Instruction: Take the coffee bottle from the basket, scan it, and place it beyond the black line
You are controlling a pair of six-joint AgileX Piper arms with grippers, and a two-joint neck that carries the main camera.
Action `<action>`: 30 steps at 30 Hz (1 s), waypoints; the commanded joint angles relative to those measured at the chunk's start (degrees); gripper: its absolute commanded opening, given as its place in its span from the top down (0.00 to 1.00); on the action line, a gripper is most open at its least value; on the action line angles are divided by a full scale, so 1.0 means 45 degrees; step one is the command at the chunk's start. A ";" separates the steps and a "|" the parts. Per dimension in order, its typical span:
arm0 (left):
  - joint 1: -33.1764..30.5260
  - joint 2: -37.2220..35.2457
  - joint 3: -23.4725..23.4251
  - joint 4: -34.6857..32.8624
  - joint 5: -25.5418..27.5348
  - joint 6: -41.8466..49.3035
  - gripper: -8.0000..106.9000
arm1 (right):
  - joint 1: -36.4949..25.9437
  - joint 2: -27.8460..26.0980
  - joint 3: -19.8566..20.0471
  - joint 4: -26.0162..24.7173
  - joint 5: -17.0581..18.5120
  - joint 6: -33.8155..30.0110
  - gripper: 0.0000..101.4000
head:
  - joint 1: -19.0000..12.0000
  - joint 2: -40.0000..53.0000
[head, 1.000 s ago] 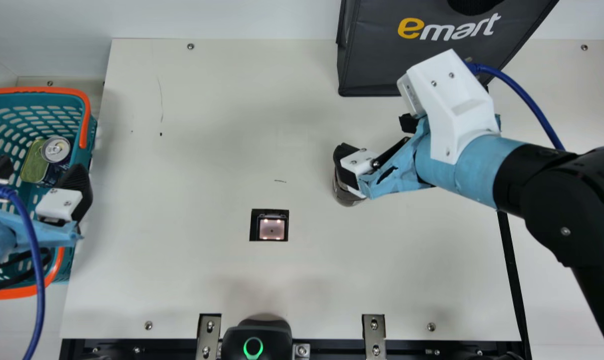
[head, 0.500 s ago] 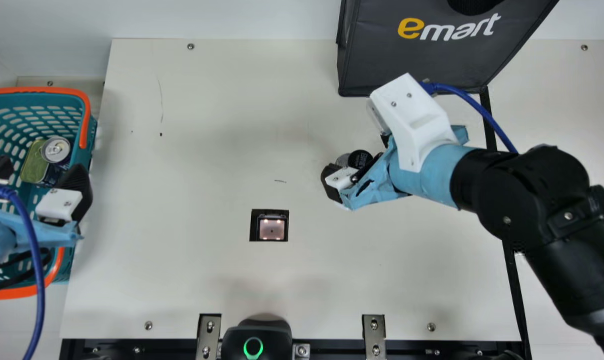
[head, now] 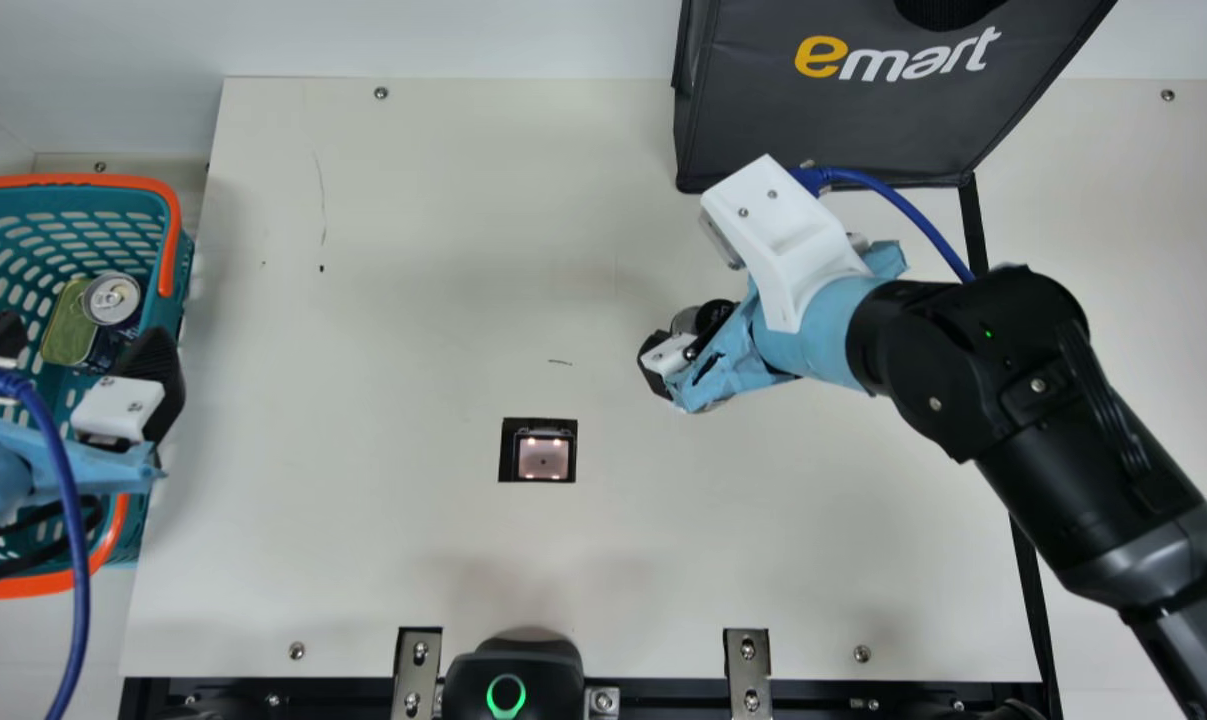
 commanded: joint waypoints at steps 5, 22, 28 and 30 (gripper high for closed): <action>0.0000 0.0000 0.0000 0.0000 0.0000 0.0000 0.15 | -0.0008 0.0424 -0.0251 -0.0034 0.0104 0.0085 0.10 | -0.0212 0.0020; 0.0000 0.0000 0.0000 0.0000 0.0000 0.0000 0.15 | -0.0307 0.0814 -0.0787 -0.0014 0.1520 -0.0119 0.28 | -0.0212 0.0020; 0.0000 0.0000 0.0000 0.0000 0.0000 0.0000 0.15 | -0.0384 0.0852 -0.0913 0.0036 0.1911 -0.0202 0.32 | -0.0212 0.0020; 0.0000 0.0000 0.0000 0.0000 0.0000 0.0000 0.15 | -0.0381 0.0876 -0.0968 0.0046 0.1996 -0.0205 0.33 | -0.0212 0.0020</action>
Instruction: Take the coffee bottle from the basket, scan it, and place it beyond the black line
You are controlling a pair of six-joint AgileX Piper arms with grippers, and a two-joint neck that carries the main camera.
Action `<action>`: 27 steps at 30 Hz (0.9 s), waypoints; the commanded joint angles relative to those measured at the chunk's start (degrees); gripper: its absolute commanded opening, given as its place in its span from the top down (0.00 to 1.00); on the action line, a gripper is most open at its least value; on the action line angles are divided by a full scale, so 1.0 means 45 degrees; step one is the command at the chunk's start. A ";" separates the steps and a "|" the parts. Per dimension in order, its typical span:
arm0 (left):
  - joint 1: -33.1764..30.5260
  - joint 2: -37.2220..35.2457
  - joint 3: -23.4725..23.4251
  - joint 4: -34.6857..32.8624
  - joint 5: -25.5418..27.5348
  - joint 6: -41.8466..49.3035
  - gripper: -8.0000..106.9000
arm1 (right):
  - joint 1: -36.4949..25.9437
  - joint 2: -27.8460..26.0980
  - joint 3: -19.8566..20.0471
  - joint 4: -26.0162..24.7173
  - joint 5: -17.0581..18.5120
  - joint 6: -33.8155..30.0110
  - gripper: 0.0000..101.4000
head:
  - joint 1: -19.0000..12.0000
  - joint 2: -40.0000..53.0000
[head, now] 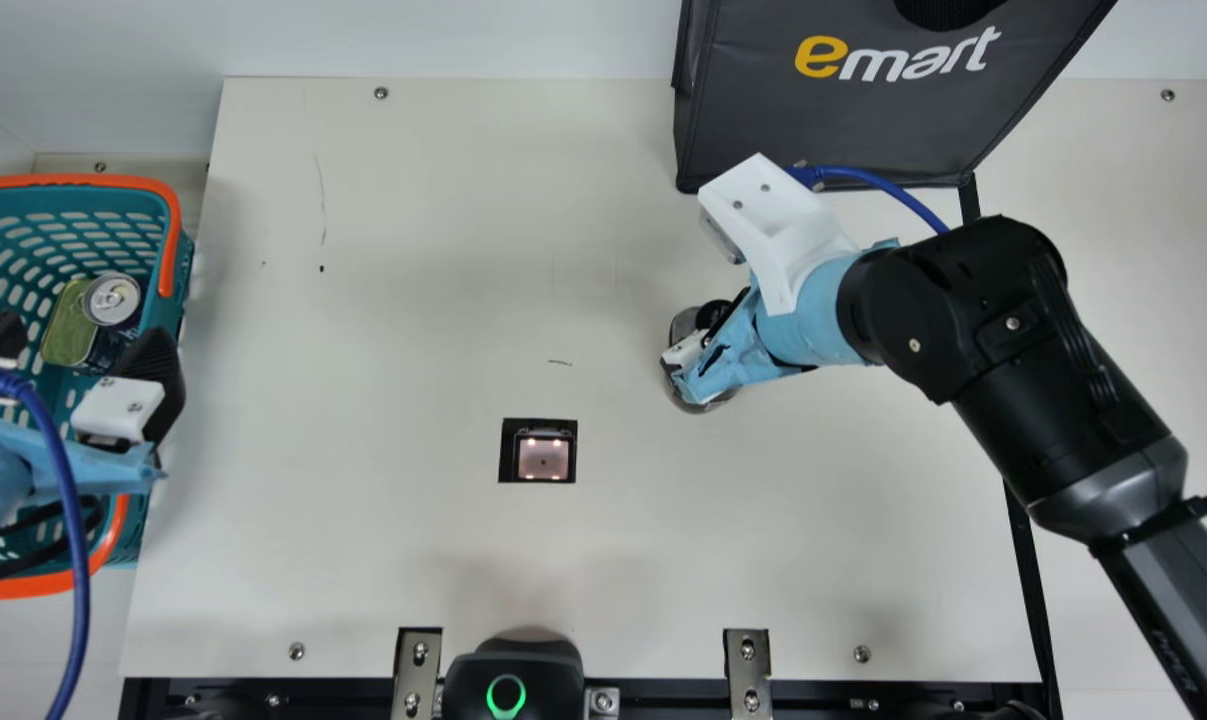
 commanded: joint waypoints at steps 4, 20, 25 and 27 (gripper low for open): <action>0.0000 0.0000 0.0000 0.0000 0.0000 0.0000 0.15 | 0.0029 0.0064 -0.0115 0.0092 0.0129 -0.0007 0.58 | -0.0212 0.0020; 0.0000 0.0000 0.0000 0.0000 0.0000 0.0000 0.15 | -0.0011 0.0222 -0.0672 0.0183 0.0253 -0.0161 1.00 | -0.0212 0.0020; 0.0000 0.0000 0.0000 0.0000 0.0000 0.0000 0.15 | -0.0247 0.0253 -0.1087 0.0162 0.0401 -0.0363 1.00 | -0.0212 0.0020; 0.0000 0.0000 0.0000 0.0000 0.0000 0.0000 0.15 | -0.0364 0.0267 -0.1277 0.0150 0.0472 -0.0451 1.00 | -0.0212 0.0020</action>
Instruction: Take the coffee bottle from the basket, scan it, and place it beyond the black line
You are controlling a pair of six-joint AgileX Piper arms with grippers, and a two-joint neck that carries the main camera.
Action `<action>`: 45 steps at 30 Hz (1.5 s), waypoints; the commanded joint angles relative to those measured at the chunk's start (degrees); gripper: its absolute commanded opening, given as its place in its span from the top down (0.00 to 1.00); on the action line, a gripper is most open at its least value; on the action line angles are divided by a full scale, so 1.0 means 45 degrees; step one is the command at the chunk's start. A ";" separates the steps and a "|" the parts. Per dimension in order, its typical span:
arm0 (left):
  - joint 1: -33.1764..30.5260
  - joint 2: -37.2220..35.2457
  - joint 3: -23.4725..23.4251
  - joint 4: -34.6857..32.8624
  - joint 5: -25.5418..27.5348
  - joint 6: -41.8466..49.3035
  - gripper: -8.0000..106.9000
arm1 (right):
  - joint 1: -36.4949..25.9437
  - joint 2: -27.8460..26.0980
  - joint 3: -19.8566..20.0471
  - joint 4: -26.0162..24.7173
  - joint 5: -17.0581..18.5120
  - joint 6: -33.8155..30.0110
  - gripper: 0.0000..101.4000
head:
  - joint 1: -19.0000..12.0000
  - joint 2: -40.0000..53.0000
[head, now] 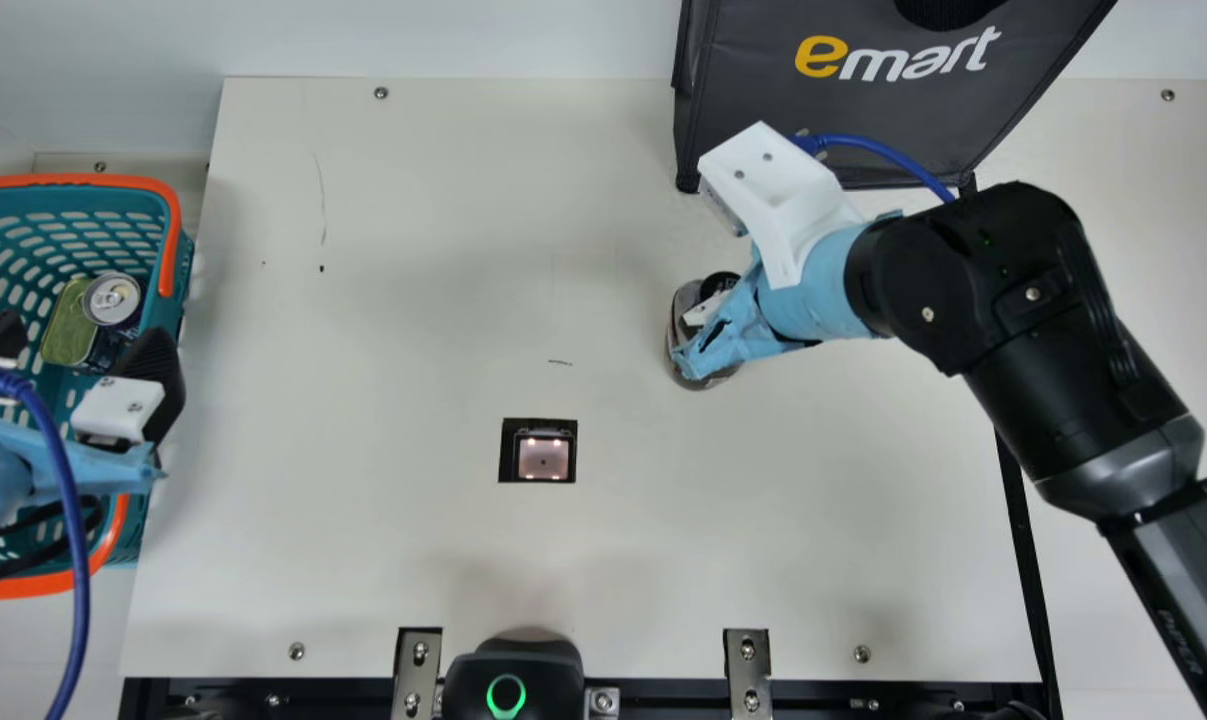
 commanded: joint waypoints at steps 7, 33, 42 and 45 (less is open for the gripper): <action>0.0000 0.0000 0.0000 0.0000 0.0000 0.0000 0.15 | -0.0392 0.0075 -0.0818 -0.0068 0.0294 -0.0263 1.00 | -0.0212 0.0020; 0.0000 0.0000 0.0000 0.0000 0.0000 0.0000 0.15 | -0.0683 0.0038 -0.1704 -0.0048 0.0828 -0.0596 1.00 | -0.0212 -0.4424; 0.0000 0.0000 0.0000 0.0000 0.0000 0.0000 0.15 | -0.1279 -0.0063 -0.1698 -0.0090 0.0899 -0.0556 1.00 | -0.0212 -0.4424; 0.0000 0.0000 0.0000 0.0000 0.0000 0.0000 0.15 | -0.1675 -0.0104 -0.1708 -0.0117 0.0931 -0.0560 1.00 | -0.0212 -0.4424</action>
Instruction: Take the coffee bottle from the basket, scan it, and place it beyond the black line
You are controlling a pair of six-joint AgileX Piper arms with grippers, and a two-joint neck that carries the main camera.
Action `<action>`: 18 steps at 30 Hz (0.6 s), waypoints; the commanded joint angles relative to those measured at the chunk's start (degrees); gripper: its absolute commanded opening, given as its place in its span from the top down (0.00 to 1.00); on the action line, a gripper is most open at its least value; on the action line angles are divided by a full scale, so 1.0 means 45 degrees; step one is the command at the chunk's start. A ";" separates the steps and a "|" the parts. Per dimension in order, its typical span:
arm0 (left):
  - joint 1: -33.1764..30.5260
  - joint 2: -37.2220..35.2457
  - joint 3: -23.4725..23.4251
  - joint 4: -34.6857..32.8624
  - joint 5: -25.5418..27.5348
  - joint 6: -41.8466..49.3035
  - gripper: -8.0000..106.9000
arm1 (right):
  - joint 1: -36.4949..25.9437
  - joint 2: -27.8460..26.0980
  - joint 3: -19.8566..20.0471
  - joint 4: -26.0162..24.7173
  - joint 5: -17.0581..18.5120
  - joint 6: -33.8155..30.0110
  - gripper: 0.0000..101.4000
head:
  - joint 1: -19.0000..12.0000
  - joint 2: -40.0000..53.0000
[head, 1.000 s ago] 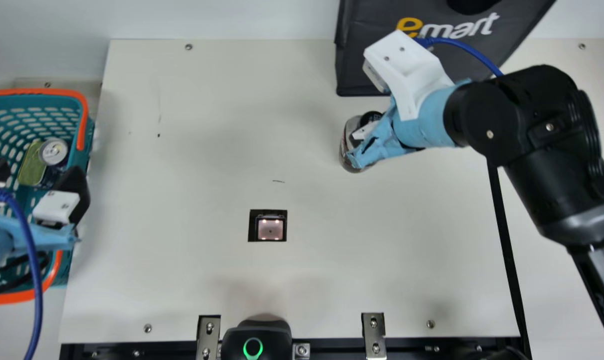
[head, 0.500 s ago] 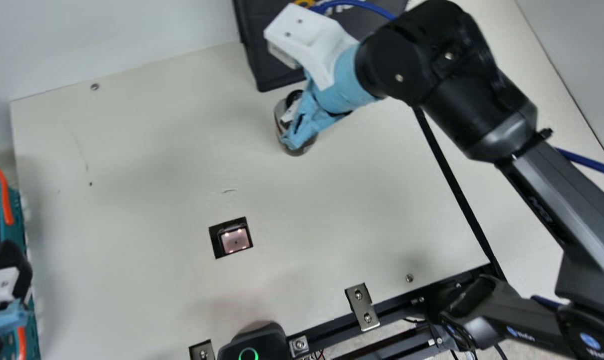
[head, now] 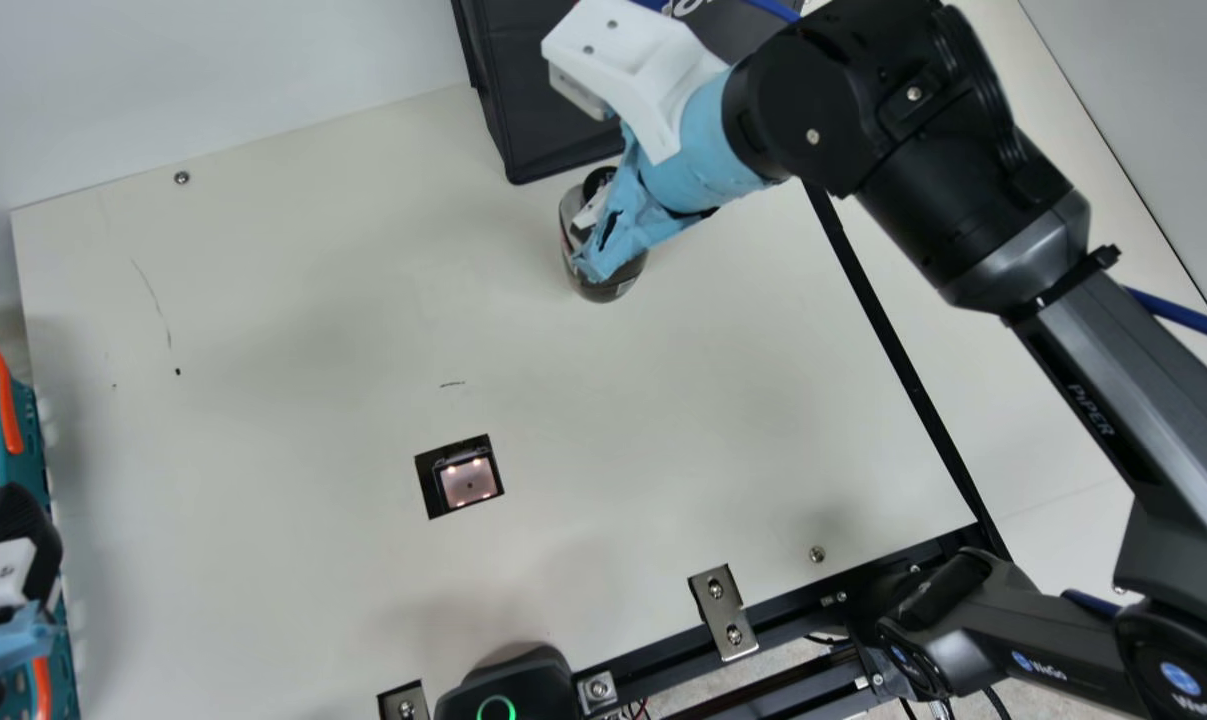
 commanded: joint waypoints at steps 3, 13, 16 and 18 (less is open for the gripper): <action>0.0000 0.0000 0.0000 0.0000 0.0000 0.0000 0.15 | -0.0627 -0.0048 0.0000 -0.0081 0.0034 -0.0037 1.00 | -0.0212 -0.0030; 0.0000 0.0000 0.0000 0.0000 0.0000 0.0000 0.15 | -0.2353 -0.0188 0.0046 -0.0143 0.0144 0.0263 1.00 | -0.0212 -0.0030; 0.0000 0.0000 0.0000 0.0000 0.0000 0.0000 0.15 | -0.2886 -0.0252 0.0104 -0.0155 0.0155 0.0437 1.00 | -0.0212 -0.0030; 0.0000 0.0000 0.0000 0.0000 0.0000 0.0000 0.15 | -0.3251 -0.0297 0.0145 -0.0164 0.0159 0.0551 1.00 | -0.0212 -0.0030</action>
